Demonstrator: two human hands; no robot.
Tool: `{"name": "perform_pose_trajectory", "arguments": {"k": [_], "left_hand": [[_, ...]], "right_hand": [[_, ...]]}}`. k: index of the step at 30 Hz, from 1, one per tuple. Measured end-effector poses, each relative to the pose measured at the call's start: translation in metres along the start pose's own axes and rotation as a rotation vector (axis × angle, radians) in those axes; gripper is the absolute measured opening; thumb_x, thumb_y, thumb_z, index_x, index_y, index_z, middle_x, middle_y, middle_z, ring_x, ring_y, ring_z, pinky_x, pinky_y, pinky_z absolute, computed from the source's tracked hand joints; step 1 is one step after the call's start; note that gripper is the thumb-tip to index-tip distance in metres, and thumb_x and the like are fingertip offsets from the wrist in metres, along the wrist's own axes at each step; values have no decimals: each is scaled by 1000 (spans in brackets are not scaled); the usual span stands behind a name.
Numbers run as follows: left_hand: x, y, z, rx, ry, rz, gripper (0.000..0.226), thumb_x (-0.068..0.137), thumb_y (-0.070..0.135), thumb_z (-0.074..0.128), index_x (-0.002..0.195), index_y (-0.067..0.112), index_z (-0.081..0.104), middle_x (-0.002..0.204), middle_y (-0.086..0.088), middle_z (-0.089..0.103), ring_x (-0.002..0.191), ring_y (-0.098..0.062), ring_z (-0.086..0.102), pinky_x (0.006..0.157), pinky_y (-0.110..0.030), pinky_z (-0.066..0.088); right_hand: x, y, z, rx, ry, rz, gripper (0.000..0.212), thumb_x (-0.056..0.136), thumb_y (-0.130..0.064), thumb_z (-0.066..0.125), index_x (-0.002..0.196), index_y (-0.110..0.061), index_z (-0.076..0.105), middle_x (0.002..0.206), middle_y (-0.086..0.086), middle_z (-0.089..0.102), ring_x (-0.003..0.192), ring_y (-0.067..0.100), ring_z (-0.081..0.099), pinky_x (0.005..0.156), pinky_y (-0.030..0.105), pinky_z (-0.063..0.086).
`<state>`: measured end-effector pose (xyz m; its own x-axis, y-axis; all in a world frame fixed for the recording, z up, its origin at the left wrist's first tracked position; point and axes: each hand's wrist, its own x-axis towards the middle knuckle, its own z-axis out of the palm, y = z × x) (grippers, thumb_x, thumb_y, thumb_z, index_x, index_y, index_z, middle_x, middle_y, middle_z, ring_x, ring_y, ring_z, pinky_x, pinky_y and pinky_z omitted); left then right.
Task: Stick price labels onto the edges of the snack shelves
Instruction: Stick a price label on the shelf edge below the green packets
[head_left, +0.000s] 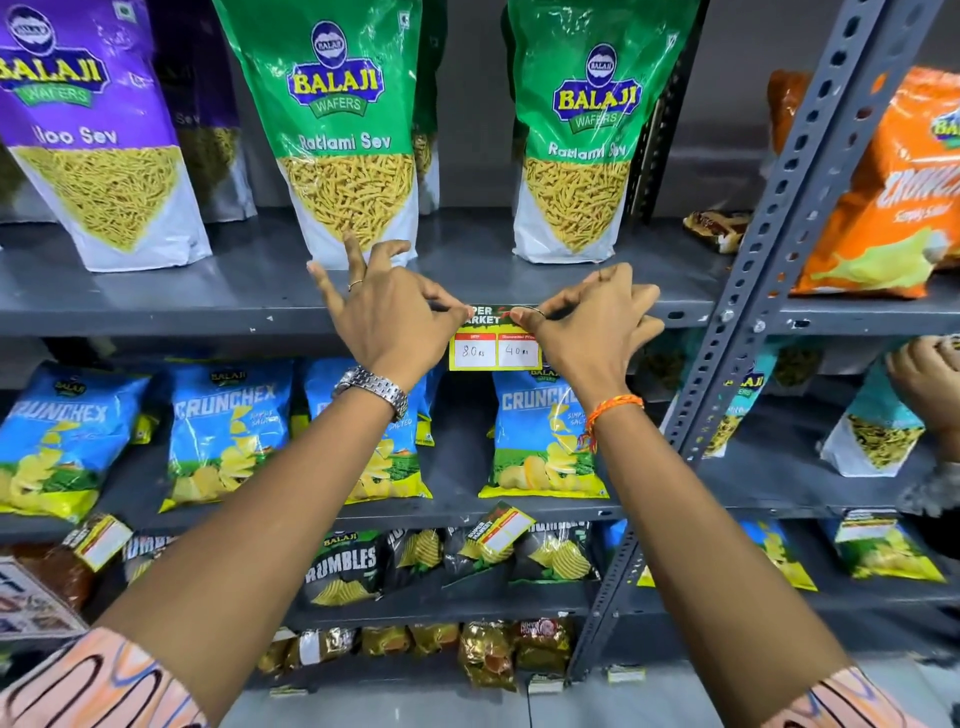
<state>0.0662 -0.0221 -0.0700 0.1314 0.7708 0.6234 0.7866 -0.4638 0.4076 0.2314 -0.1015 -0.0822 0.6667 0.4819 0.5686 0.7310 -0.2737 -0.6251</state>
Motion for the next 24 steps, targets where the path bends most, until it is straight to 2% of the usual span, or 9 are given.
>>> {"name": "perform_pose_trajectory", "arguments": {"k": [5, 7, 10, 12, 15, 18, 20, 22, 24], "left_hand": [[0, -11, 1, 31, 16, -30, 36, 61, 72, 79, 82, 43, 76, 140, 15, 56, 154, -26, 25, 122, -59, -7], [-1, -22, 0, 37, 4, -7, 39, 64, 69, 80, 93, 44, 72, 142, 12, 55, 154, -26, 24, 122, -59, -10], [-4, -38, -1, 50, -30, 83, 47, 72, 48, 78, 117, 42, 66, 148, 10, 52, 156, -27, 19, 123, -60, -11], [-6, -45, -2, 95, -65, 131, 57, 73, 33, 72, 129, 38, 61, 150, 7, 51, 156, -29, 19, 124, -59, -9], [-10, -49, 1, 187, -85, 182, 71, 72, 25, 67, 141, 35, 52, 151, 4, 51, 155, -32, 22, 125, -59, -5], [-16, -53, 7, 238, -69, 243, 78, 73, 25, 67, 147, 34, 44, 155, 3, 46, 154, -33, 23, 125, -60, -2], [-21, -59, 10, 230, -32, 270, 78, 74, 24, 67, 148, 30, 43, 155, 1, 46, 154, -33, 24, 126, -59, 0], [-32, -66, 11, 124, 54, 246, 73, 74, 22, 67, 145, 25, 48, 153, 0, 48, 151, -30, 31, 127, -55, 7], [-42, -69, 10, -66, 198, 184, 65, 74, 18, 64, 137, 23, 56, 148, 3, 53, 145, -26, 39, 125, -51, 18]], "right_hand": [[0, 5, 1, -82, -11, -31, 40, 61, -69, 84, 69, -32, 72, 107, -8, 43, 113, 25, 35, 83, 39, 19], [-1, 9, 0, -58, -20, -44, 28, 68, -58, 85, 74, -33, 74, 109, -8, 44, 115, 25, 35, 84, 40, 20], [-2, 11, -3, 24, 19, -116, 9, 80, -38, 82, 83, -35, 74, 111, -8, 45, 116, 25, 35, 85, 42, 24], [-1, 8, -5, 59, 12, -204, 16, 79, -47, 81, 88, -35, 76, 113, -7, 48, 117, 26, 36, 85, 42, 25], [2, -2, -3, -64, -54, -314, 39, 70, -67, 78, 92, -34, 76, 117, -6, 52, 118, 27, 38, 86, 43, 27], [5, -5, 2, -135, -94, -336, 41, 70, -66, 79, 93, -32, 75, 117, -7, 51, 118, 27, 38, 90, 47, 31], [3, 2, 0, -75, -91, -350, 43, 71, -66, 79, 97, -31, 75, 118, -6, 51, 118, 26, 38, 88, 44, 30], [-5, 14, -6, 86, 1, -337, 44, 75, -67, 75, 100, -31, 73, 118, -5, 53, 116, 25, 39, 84, 39, 26], [-16, 22, -14, 232, 169, -311, 39, 83, -63, 71, 103, -29, 72, 116, -2, 55, 112, 24, 42, 82, 37, 24]]}}
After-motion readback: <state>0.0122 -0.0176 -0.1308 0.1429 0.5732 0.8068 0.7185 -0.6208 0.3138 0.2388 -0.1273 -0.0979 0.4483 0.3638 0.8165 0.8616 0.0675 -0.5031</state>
